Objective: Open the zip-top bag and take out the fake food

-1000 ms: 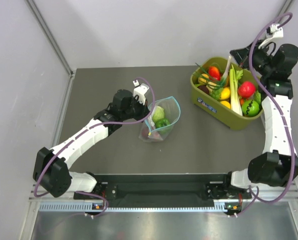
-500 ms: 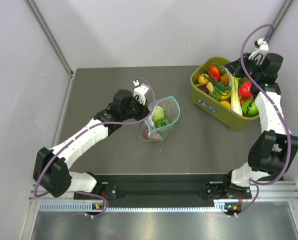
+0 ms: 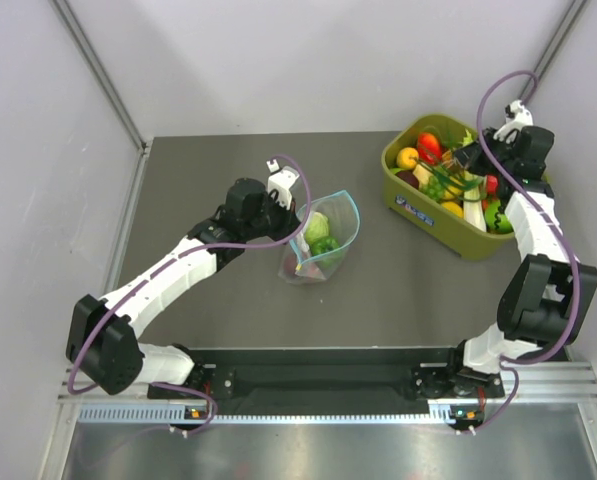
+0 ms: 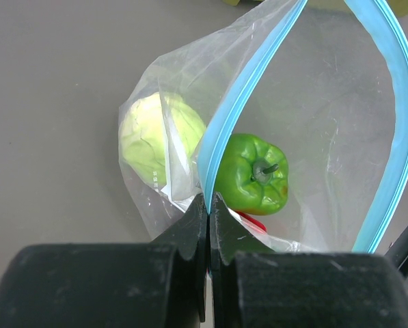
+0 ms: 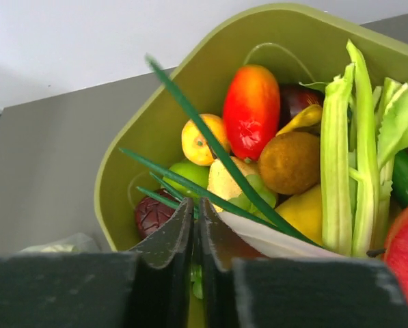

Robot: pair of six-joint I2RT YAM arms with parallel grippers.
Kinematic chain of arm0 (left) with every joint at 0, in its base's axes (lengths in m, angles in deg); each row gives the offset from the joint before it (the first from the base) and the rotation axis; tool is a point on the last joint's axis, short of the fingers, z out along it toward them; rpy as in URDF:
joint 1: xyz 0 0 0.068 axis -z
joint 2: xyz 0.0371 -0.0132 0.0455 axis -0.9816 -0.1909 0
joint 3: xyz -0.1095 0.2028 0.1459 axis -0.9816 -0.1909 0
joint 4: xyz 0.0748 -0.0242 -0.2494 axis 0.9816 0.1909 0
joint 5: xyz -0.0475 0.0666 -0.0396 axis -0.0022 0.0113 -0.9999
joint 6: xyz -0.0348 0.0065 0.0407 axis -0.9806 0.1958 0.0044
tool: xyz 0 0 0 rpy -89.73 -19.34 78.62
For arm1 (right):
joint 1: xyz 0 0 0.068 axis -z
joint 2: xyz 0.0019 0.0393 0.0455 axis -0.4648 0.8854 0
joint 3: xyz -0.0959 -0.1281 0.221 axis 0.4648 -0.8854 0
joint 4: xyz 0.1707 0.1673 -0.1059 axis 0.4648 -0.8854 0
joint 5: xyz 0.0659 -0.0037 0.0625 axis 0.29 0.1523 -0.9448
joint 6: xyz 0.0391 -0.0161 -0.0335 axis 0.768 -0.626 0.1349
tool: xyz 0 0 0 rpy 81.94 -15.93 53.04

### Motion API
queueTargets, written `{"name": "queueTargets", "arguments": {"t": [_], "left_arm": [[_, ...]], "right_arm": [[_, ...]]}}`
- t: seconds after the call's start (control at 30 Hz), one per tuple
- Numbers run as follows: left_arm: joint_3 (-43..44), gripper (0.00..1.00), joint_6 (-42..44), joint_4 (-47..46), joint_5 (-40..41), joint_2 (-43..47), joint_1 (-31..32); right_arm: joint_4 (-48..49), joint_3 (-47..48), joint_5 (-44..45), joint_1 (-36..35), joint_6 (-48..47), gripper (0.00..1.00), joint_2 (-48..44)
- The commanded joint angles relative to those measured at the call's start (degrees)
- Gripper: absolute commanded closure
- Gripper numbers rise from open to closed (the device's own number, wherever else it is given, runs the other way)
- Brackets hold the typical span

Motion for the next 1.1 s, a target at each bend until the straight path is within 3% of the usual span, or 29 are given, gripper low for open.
{"name": "queueTargets", "arguments": {"t": [0.0,0.07,0.1,0.13,0.23,0.73,0.83,1.07], "left_arm": [[2.26,1.00,0.27,-0.66,-0.45,0.81,0.03],[2.35,1.00,0.27,-0.66,-0.63,0.81,-0.05],[2.43,1.00,0.19,-0.66,-0.80,0.81,-0.05],[2.44,1.00,0.18,-0.66,-0.80,0.90,-0.05],[2.44,1.00,0.18,-0.66,-0.63,0.99,-0.05],[2.35,1.00,0.27,-0.66,-0.54,1.08,0.12],[2.44,1.00,0.27,-0.66,-0.54,1.16,0.12],[2.43,1.00,0.10,-0.66,-0.89,0.99,0.12]], "right_arm": [[-5.45,-2.62,6.73,1.78,-2.34,0.89,-0.44],[-5.80,-1.74,6.38,1.86,-2.42,0.68,-0.35],[-5.80,-0.78,5.51,1.78,-2.43,0.63,0.00],[-5.80,-0.25,5.15,1.78,-2.43,0.48,0.18],[-5.36,1.33,3.48,1.78,-1.99,0.37,0.18],[-4.57,0.02,0.84,1.78,-1.81,0.33,-10.62],[-5.00,-0.24,-1.26,1.87,-1.81,0.19,-15.19],[-8.86,-2.00,-5.66,-0.68,-3.04,0.16,-24.94]]}}
